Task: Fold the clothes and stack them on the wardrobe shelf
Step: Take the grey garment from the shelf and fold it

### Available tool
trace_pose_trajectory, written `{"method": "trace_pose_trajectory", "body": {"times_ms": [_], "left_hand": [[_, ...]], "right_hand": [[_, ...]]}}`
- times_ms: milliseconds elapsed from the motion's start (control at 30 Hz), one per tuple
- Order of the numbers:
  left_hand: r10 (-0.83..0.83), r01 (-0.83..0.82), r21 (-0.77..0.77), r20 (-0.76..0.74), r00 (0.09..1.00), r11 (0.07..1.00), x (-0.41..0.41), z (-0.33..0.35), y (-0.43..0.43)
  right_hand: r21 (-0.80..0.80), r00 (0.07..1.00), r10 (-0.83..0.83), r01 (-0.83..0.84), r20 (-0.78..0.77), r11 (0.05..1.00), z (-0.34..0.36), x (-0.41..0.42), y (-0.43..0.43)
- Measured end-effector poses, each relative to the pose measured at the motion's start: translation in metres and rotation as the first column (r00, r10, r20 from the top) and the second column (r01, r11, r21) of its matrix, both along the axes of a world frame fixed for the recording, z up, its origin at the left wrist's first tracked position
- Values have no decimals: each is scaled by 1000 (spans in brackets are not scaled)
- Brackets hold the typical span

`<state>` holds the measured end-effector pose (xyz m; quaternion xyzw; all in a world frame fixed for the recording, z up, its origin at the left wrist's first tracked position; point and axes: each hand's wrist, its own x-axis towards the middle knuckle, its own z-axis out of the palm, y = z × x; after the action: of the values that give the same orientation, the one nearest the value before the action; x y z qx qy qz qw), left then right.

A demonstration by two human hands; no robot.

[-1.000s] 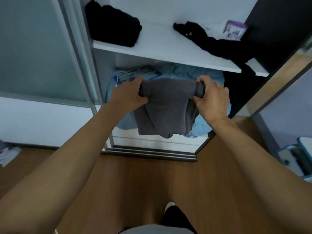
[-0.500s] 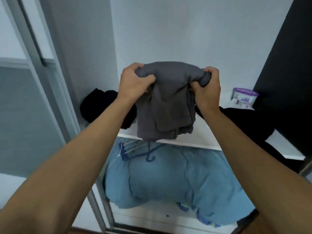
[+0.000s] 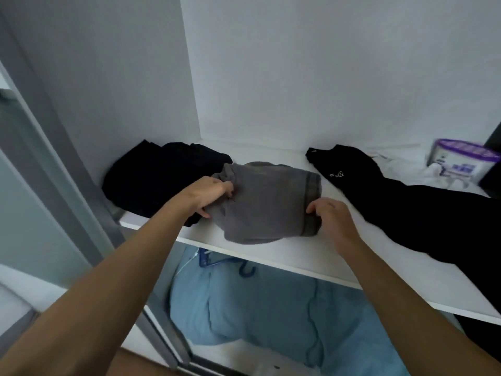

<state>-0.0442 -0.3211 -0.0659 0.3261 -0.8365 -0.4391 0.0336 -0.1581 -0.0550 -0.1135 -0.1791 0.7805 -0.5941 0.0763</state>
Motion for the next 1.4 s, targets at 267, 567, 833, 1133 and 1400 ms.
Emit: {"method": "trace_pose_trajectory", "body": {"times_ms": [267,567,833,1133,1400], "left_hand": [[-70,65,-287,-7,998,956,-48,-11,-11],[-172,33,-636,-157,973,771,-83,7,-25],[-380,389,-612,153,912,688,-111,-46,-29],[-480,465,-709,201,854,530,-48,-42,-15],[-584,657,-616,363,726,434,12,-48,-7]], "right_hand": [[47,979,-80,73,187,996,7,-54,-44],[491,968,-119,215,-219,844,23,-85,-74],[776,943,283,-46,-173,629,19,-116,-134],[917,940,259,112,-222,383,13,-86,-134],[849,887,453,-306,91,430,35,-96,-176]]}}
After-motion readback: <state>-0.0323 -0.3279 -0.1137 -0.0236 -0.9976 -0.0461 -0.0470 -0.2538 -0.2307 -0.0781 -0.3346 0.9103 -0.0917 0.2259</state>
